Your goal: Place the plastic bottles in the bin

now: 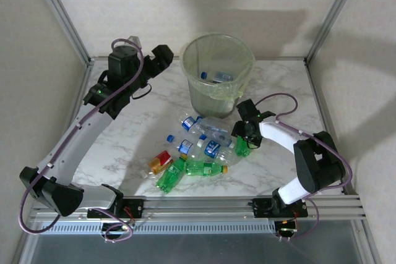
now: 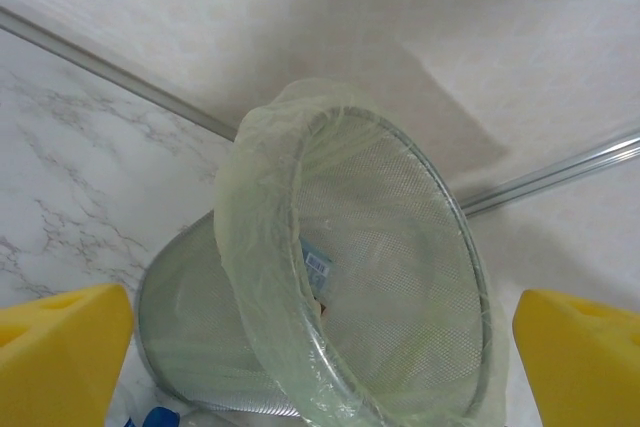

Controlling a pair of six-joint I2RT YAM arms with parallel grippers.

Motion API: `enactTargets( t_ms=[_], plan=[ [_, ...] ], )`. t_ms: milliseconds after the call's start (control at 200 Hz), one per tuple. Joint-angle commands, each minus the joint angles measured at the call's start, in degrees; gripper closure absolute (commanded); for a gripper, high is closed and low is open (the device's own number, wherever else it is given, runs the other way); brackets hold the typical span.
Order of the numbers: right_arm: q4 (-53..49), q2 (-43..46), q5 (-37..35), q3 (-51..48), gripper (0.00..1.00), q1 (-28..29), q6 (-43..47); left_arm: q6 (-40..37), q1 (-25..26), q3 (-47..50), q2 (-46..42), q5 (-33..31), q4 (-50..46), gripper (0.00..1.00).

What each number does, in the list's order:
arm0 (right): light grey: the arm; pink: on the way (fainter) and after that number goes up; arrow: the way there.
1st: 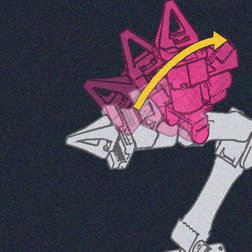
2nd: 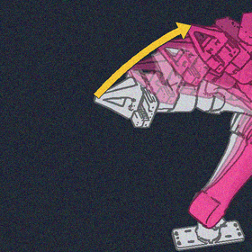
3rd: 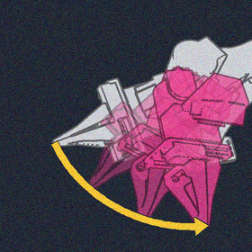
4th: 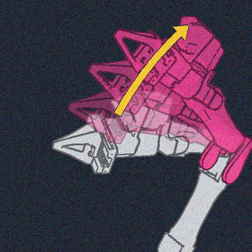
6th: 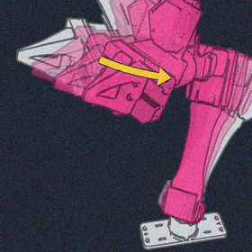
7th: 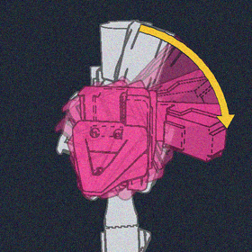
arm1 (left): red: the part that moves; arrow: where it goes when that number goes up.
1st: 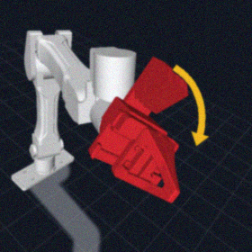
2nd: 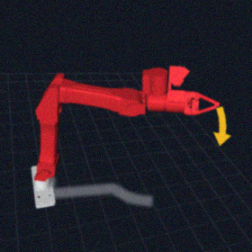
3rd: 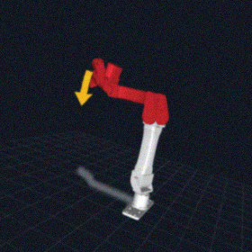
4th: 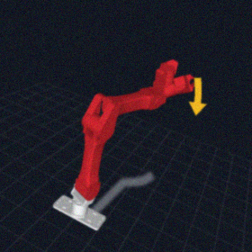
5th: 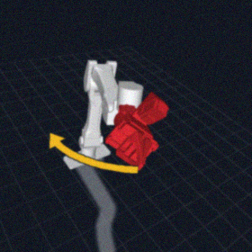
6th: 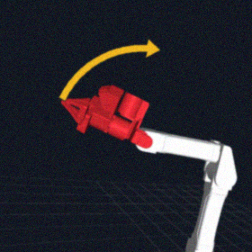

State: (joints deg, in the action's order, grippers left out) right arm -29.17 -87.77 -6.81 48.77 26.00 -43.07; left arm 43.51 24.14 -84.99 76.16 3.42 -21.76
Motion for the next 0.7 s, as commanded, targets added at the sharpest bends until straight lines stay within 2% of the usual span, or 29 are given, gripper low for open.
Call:
enactTargets(
  t_ms=[0, 335, 696],
  plan=[
    [-0.06, -0.49, -0.91, -1.55, 0.32, -0.37, 0.44, 0.7, -0.75, 0.45, -1.63, 0.93, 0.31, 0.03],
    [-2.19, 6.88, -1.97, -2.02, 0.42, -0.36, -0.08, 1.35, -1.07, 1.0, -1.9, 1.15, 0.41, 0.04],
    [-11.18, 20.56, -5.57, 1.26, 0.43, -0.4, -2.01, 2.12, -2.26, -0.73, -0.78, 1.42, 0.64, 0.04]
  ],
)
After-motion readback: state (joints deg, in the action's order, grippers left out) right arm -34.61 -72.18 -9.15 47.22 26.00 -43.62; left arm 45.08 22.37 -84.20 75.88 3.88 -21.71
